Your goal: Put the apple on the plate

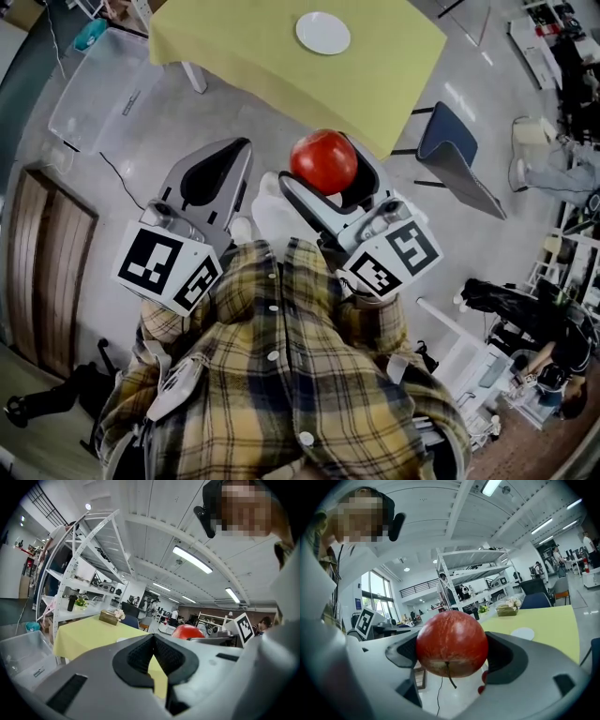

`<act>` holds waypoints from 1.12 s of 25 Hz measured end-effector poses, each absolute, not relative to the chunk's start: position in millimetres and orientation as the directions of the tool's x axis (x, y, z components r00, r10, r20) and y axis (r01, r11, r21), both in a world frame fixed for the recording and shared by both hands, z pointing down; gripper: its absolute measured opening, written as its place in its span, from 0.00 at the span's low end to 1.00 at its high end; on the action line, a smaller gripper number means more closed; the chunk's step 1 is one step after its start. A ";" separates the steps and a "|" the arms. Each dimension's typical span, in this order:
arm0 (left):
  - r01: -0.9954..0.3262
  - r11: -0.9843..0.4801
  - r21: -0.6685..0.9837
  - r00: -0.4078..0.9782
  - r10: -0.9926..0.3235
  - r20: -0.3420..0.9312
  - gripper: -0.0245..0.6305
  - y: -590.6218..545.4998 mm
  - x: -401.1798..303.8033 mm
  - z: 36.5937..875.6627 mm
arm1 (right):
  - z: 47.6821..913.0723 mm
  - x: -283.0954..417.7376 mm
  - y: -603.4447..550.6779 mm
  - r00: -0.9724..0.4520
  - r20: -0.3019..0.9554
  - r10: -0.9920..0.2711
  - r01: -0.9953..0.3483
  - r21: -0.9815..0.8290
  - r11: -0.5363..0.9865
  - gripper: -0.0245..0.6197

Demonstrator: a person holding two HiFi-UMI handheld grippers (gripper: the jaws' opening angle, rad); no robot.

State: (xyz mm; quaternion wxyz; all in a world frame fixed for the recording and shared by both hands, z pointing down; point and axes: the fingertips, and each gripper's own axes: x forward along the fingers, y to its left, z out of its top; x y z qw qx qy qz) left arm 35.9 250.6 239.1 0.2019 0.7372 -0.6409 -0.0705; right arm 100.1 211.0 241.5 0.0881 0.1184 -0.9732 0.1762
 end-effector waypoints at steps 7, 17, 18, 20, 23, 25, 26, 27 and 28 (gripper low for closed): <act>-0.918 -0.089 0.386 0.157 -0.976 0.150 0.05 175.6 13.9 231.6 | 231.5 76.6 131.4 -0.959 0.205 -0.195 -0.253 -0.312 0.916 0.64; -0.926 -0.098 0.364 0.158 -0.978 0.137 0.05 101.3 11.0 225.4 | 232.5 76.4 58.2 -0.959 0.202 -0.200 -0.257 -0.314 0.914 0.64; -0.927 -0.100 0.362 0.158 -0.978 0.135 0.05 96.0 12.2 224.7 | 232.1 77.6 52.7 -0.959 0.200 -0.200 -0.256 -0.314 0.914 0.64; -0.928 -0.101 0.359 0.158 -0.979 0.132 0.05 86.6 14.8 223.5 | 231.1 79.9 42.7 -0.960 0.196 -0.202 -0.256 -0.314 0.914 0.64; -0.930 -0.099 0.354 0.154 -0.979 0.132 0.05 74.6 16.5 223.2 | 232.0 82.3 29.1 -0.960 0.191 -0.204 -0.258 -0.322 0.911 0.64; -0.930 -0.095 0.354 0.151 -0.979 0.134 0.05 67.9 14.0 223.7 | 234.1 81.3 21.5 -0.959 0.194 -0.205 -0.260 -0.329 0.908 0.64; -0.930 -0.094 0.355 0.150 -0.979 0.135 0.05 65.1 11.3 224.1 | 235.0 79.5 18.6 -0.959 0.196 -0.206 -0.262 -0.331 0.907 0.64; -0.930 -0.094 0.356 0.151 -0.979 0.136 0.05 62.2 7.7 224.6 | 235.7 77.0 15.8 -0.958 0.197 -0.210 -0.266 -0.330 0.905 0.64; -0.929 -0.097 0.358 0.155 -0.978 0.137 0.05 59.1 3.4 225.3 | 236.3 73.7 12.7 -0.956 0.199 -0.216 -0.273 -0.329 0.904 0.64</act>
